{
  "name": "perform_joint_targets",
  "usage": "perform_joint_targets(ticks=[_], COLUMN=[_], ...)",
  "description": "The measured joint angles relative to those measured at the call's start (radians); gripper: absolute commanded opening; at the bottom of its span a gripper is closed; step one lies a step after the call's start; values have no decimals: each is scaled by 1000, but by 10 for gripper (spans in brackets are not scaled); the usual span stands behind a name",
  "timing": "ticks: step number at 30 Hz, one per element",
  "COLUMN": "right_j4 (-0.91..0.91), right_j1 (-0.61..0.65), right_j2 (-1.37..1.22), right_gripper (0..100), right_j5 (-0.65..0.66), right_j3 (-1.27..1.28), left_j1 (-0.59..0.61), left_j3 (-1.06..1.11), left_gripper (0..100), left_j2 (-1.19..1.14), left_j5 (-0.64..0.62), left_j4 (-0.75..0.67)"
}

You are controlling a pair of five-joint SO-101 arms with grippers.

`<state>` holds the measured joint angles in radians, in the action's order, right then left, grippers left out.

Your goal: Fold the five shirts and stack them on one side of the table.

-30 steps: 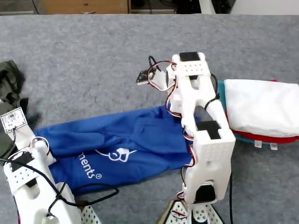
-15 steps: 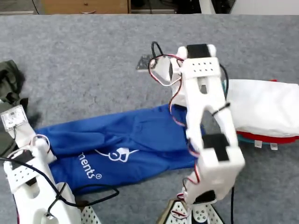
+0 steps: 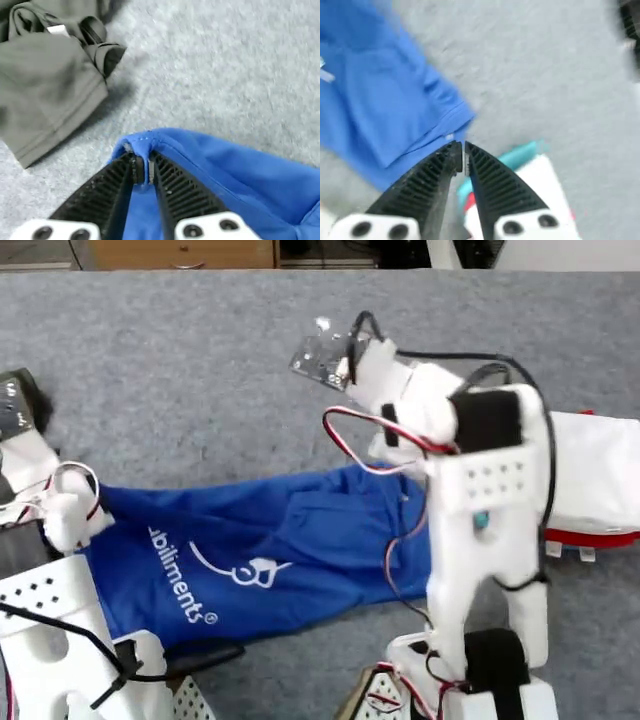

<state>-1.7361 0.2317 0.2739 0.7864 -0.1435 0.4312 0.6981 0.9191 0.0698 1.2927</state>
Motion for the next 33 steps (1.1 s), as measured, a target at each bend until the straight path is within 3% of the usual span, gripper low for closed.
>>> perform_joint_targets(ticks=[4, 10, 24, 33], right_j4=[74, 272, 316, 315], right_j1=[12, 9, 9, -18], right_j2=[-61, -198, -624, -669], right_gripper=[183, 187, 187, 187], right_j5=[0, 0, 58, 106], right_j3=[210, 446, 276, 210], left_j1=[-3, -3, -3, -3], left_j3=[89, 238, 342, 345], left_gripper=[18, 18, 18, 18], left_j2=[0, 0, 0, 0], left_j5=[-2, -2, -2, -2], left_j4=[0, -91, -160, -160])
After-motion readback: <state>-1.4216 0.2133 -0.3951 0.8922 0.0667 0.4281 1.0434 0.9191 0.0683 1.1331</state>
